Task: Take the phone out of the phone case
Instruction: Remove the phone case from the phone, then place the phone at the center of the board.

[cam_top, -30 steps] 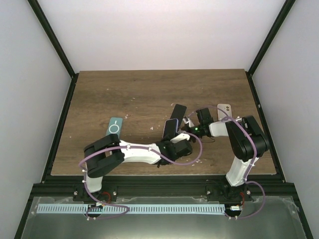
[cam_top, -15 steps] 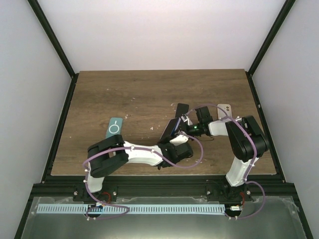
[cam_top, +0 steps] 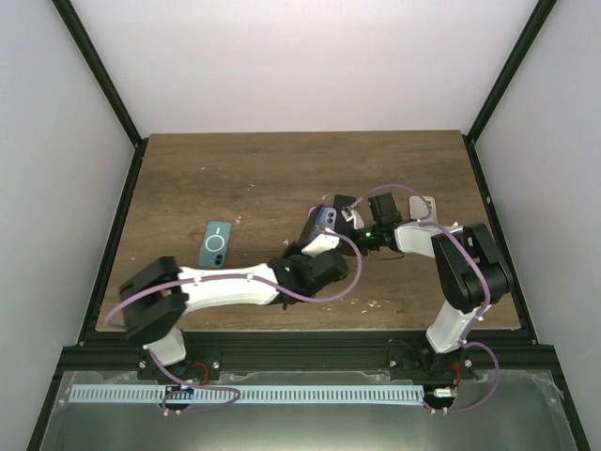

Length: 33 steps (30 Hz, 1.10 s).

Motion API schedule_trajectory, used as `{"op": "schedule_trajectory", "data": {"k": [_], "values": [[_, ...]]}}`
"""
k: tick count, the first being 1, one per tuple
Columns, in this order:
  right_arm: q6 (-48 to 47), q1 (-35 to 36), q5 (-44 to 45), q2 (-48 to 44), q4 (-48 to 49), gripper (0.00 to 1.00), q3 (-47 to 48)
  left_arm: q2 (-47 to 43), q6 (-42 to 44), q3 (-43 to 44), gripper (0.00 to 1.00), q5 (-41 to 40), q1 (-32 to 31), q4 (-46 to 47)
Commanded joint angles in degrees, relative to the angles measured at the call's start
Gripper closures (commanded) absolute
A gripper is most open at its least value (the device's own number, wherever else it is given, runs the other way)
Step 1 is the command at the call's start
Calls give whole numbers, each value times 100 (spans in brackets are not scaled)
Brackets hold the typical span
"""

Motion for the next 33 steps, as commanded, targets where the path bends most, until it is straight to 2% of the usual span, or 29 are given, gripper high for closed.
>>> {"op": "schedule_trajectory", "data": {"k": [1,5,9,12,15,21,24,27,33], "values": [[-508,-155,1087,64,-346,99,112,-923,-488,-111,100,-520,78,-91],[-772,-161,1627,-28,-460,99,191,-1296,-754,-282,100,-449,125,-256],[-984,-315,1456,-199,-675,99,407,-1558,-724,-565,100,-443,244,-96],[-1346,-623,1611,-469,-1043,99,734,-1422,-602,-643,100,-489,439,-53],[-1441,-1240,1560,-863,-1066,99,683,-1136,-77,-652,100,-706,558,283],[-1422,-2527,749,-1427,-790,99,275,-248,824,-379,100,-910,845,648],[-1422,-2826,596,-1375,-855,99,305,340,1530,-82,100,-1230,886,936],[-1437,-2925,467,-1280,-908,99,354,750,2045,132,100,-1217,918,1265],[-1473,-2935,412,-1138,-909,99,377,1472,2209,537,100,-1025,1131,1184]]}}
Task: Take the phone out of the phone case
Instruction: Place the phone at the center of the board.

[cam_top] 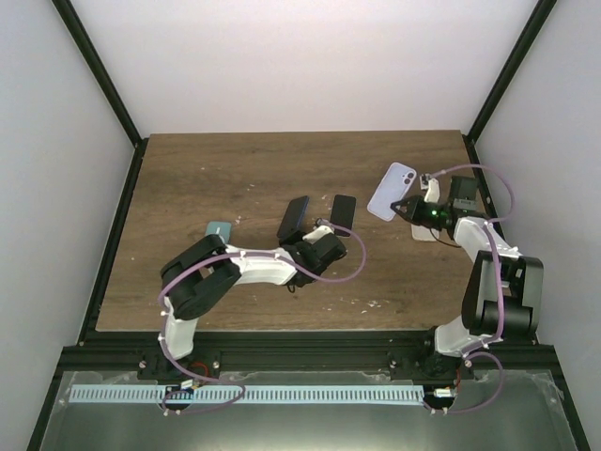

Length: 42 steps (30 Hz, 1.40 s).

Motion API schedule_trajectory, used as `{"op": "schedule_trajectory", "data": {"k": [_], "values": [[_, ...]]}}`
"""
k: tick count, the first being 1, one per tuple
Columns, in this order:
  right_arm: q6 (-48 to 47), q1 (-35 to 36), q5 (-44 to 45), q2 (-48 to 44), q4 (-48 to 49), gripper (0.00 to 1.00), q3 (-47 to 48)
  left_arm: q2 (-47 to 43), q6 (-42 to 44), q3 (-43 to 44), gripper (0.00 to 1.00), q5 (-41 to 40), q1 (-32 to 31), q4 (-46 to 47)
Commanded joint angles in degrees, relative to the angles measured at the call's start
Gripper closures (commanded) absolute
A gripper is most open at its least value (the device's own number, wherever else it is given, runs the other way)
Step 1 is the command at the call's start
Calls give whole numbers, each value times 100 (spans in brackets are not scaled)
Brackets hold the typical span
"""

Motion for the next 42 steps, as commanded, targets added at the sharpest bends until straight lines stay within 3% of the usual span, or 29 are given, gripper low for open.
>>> {"op": "schedule_trajectory", "data": {"k": [1,9,15,21,27,33,42], "values": [[-144,-31,-223,93,-57,99,27,373,381,395,100,-199,179,229],[-176,-35,-294,210,-51,99,59,887,548,704,98,-2,201,183],[-204,-35,-207,240,-36,99,58,995,381,871,63,-2,201,49],[-611,-35,56,317,-337,99,389,573,-97,855,47,219,196,-350],[-1822,-35,602,820,-2226,99,1587,-592,-1092,362,33,1244,192,-904],[-2710,-35,840,1764,-3750,99,2372,-1631,-2003,-314,28,2140,199,-1282],[-2823,-35,881,2833,-4145,99,2931,-2420,-2839,-1031,24,2742,218,-1681]]}}
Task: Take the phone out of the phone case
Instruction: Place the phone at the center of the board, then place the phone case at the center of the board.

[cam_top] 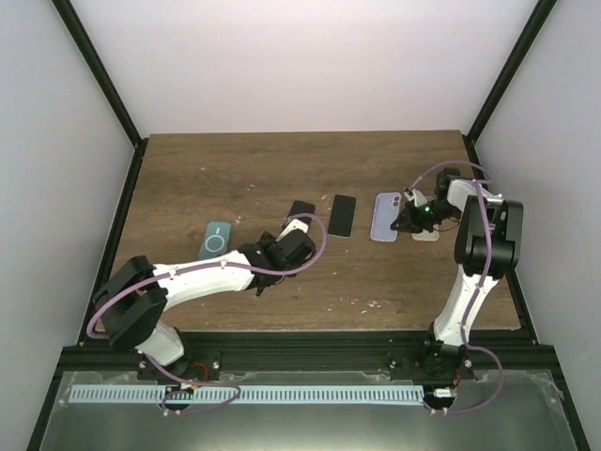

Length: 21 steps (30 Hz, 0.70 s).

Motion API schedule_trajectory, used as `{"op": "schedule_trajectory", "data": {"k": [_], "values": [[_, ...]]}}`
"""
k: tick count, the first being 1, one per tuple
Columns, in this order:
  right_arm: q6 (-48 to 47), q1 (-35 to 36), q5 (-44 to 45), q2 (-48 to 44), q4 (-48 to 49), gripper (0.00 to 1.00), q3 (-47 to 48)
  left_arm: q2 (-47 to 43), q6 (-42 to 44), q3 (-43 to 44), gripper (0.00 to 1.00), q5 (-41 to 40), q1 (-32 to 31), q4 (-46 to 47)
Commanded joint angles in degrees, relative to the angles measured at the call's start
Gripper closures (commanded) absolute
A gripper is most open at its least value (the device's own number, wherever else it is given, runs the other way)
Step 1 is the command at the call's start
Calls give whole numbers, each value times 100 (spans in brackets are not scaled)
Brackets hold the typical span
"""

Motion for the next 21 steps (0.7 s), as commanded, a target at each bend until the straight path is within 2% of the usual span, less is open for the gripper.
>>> {"op": "schedule_trajectory", "data": {"k": [1,5,7,13,18,21], "values": [[-271,-33,60,253,-528,99,582,-328,-620,-294,24,336,19,-390],[-264,-33,164,451,-600,97,687,-643,-992,-658,21,207,60,-641],[-242,-32,249,475,-571,89,687,-856,-1246,-882,19,204,206,-761],[-197,-33,484,140,-527,67,737,-1663,-1769,-1444,12,691,1193,-877],[-193,-33,849,-312,-517,61,688,-2121,-1893,-1565,6,932,2138,-1115],[-185,-18,1235,-901,-226,59,438,-2024,-1890,-1228,0,554,2365,-1655]]}}
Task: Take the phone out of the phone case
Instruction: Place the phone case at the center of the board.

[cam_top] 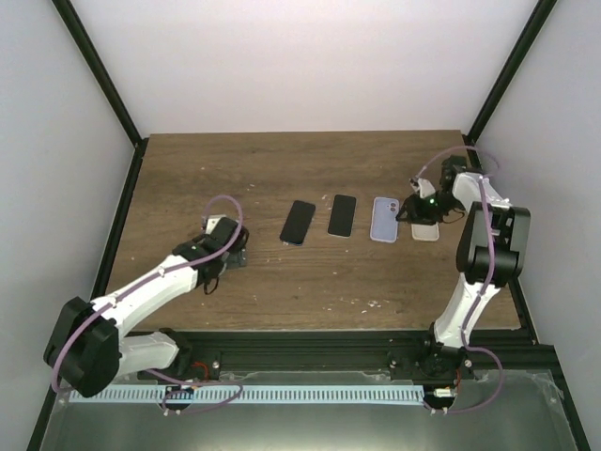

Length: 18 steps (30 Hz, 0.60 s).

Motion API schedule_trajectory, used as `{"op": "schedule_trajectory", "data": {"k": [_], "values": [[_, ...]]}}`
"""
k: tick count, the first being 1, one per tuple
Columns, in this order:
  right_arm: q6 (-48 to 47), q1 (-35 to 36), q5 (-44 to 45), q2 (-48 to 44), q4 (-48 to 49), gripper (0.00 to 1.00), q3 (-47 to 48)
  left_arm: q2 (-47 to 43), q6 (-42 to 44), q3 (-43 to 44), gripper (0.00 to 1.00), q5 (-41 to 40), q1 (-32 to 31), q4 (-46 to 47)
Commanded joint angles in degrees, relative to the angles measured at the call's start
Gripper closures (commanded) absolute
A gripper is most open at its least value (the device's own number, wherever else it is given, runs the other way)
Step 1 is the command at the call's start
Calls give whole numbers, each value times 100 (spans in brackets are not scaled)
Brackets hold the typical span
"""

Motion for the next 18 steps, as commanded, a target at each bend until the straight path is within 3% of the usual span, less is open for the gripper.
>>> {"op": "schedule_trajectory", "data": {"k": [1,4,6,11,16,18], "values": [[-26,-3,517,-1035,355,58,-188,122,-172,394,0,-344,313,-785],[-277,194,73,-1654,517,58,-624,484,-60,561,0,-248,756,-918],[-357,464,-402,-1975,592,57,-969,708,70,586,0,419,1043,-639],[-564,942,-1625,-2617,884,56,-1707,1174,184,574,0,679,1292,41],[-580,1022,-2126,-2826,1017,54,-1946,1936,538,770,0,1373,1761,686],[-646,1022,-2122,-2867,987,48,-1962,2211,673,880,0,1505,1881,839]]}}
